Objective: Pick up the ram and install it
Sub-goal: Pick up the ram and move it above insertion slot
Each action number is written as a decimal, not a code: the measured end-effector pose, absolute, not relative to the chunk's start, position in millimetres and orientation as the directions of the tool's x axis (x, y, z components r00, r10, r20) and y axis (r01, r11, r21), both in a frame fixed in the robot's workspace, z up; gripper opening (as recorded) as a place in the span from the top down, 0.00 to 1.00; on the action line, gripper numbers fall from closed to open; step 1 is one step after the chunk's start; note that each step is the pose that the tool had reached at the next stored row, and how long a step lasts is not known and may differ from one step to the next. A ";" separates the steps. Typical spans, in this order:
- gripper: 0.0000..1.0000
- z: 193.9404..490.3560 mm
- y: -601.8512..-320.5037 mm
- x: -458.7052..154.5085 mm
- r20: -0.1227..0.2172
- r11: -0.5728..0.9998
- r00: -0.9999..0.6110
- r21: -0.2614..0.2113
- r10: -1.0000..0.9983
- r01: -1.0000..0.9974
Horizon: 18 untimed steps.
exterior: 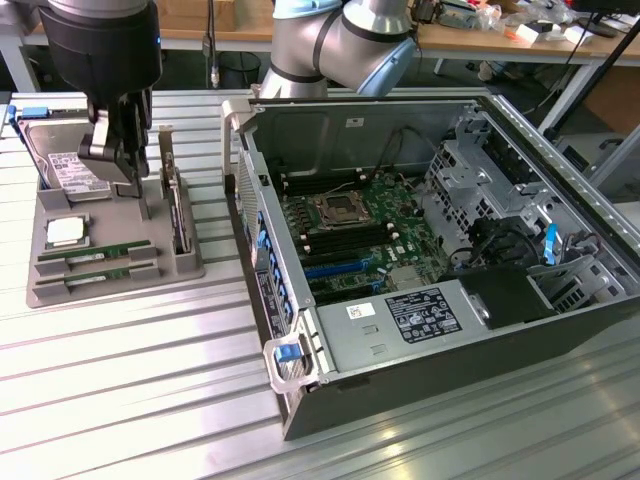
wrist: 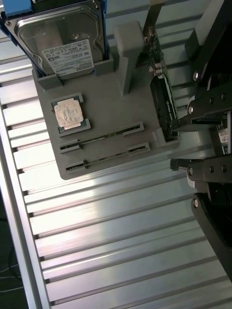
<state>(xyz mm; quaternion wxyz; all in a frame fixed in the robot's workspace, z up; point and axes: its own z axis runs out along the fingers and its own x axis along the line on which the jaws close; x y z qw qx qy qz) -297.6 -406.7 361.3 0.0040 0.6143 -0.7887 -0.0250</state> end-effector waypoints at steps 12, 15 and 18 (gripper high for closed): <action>0.64 356.1 -406.7 -297.7 -0.024 0.244 -0.245 0.044 -0.969 -0.969; 0.64 354.9 -406.7 -297.7 -0.024 0.244 -0.245 0.044 -0.969 -0.969; 0.64 353.2 -406.7 -297.7 -0.024 0.244 -0.245 0.044 -0.969 -0.969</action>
